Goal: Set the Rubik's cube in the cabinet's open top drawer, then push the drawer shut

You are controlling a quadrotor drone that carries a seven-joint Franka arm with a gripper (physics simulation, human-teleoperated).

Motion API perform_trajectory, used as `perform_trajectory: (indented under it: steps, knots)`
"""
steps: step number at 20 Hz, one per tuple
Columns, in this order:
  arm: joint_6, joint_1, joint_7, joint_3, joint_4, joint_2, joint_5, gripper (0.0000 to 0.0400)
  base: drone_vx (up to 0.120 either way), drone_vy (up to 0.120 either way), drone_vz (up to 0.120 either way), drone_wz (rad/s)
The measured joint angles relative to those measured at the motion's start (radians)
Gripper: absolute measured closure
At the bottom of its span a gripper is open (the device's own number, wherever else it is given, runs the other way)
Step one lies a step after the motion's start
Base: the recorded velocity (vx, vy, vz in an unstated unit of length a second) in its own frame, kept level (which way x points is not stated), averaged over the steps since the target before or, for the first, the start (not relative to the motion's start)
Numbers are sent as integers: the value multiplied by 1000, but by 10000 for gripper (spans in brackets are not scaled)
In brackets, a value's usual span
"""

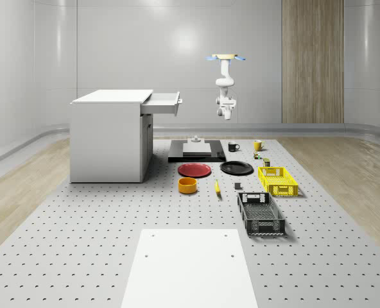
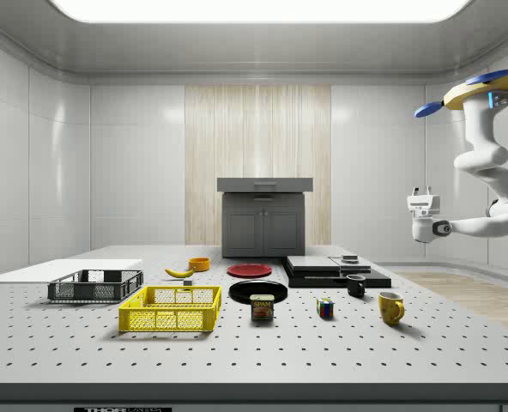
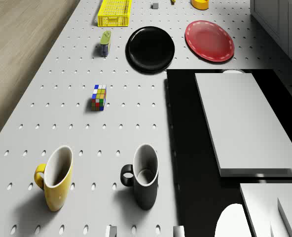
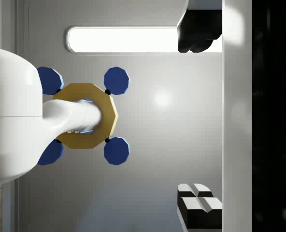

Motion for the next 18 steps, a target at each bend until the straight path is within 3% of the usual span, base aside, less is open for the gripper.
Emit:
perform_trajectory:
  steps: [3,9,18]
  knots:
    - [-53,-2,-1,1,63,7,1,0,0,0,0,0]
    - [-135,-4,-2,2,189,47,1,0,113,113,0,0]
    - [-187,-6,-3,3,283,82,2,0,120,120,0,0]
